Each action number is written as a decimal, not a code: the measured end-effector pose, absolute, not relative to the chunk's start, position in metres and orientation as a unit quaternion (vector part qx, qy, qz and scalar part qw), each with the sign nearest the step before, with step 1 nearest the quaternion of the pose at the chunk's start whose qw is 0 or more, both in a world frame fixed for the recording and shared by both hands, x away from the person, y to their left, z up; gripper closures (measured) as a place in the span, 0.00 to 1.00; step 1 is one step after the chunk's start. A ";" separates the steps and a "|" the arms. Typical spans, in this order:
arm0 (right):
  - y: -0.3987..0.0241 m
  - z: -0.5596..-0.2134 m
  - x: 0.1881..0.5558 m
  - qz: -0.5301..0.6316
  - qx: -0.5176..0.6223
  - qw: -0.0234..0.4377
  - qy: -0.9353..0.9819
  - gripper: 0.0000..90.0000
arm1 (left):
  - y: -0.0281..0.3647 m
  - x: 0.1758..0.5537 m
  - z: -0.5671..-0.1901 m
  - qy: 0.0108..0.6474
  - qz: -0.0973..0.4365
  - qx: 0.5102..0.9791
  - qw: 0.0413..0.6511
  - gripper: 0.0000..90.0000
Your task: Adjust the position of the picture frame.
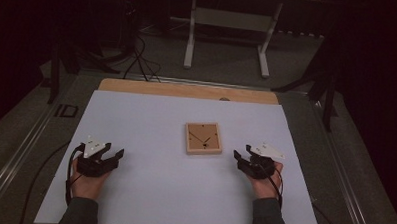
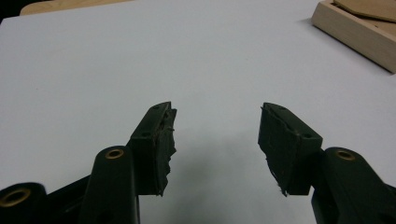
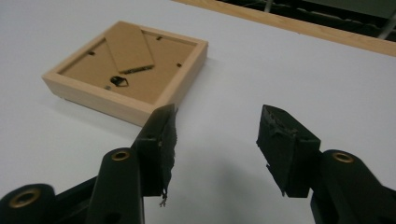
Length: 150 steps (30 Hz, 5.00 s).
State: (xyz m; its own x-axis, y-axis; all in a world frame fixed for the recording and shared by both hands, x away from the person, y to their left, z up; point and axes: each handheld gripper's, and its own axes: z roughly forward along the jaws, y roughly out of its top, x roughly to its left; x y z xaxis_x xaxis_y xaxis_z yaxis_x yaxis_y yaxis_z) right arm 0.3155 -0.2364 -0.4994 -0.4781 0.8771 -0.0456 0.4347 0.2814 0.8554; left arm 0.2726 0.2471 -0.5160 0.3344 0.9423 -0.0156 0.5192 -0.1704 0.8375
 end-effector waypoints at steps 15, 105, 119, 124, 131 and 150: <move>-0.219 -0.498 0.323 0.424 0.421 0.247 0.763 0.58 | 0.244 0.273 -0.518 0.511 0.262 0.719 0.392 0.50; -0.157 -0.525 0.347 0.427 0.371 0.154 0.810 0.89 | 0.237 0.272 -0.516 0.494 0.271 0.732 0.383 0.50; -0.136 -0.524 0.334 0.424 0.316 0.145 0.837 0.89 | 0.235 0.272 -0.516 0.489 0.266 0.736 0.385 0.53; -0.129 -0.523 0.330 0.425 0.300 0.140 0.842 0.89 | 0.233 0.272 -0.516 0.484 0.262 0.740 0.386 0.55; -0.117 -0.524 0.323 0.427 0.276 0.133 0.851 0.89 | 0.230 0.273 -0.516 0.480 0.254 0.744 0.390 0.60; -0.103 -0.523 0.314 0.435 0.252 0.121 0.856 0.85 | 0.218 0.275 -0.520 0.469 0.230 0.759 0.389 0.63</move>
State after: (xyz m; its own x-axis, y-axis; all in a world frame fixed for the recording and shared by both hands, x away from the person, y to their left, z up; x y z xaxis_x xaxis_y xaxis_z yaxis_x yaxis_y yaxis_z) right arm 0.3138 -0.1033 -0.5233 -0.8439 0.5363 0.0124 0.3259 0.4943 0.8059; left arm 0.2752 0.2177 -0.5201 0.4551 0.8903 -0.0163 0.5328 -0.2576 0.8061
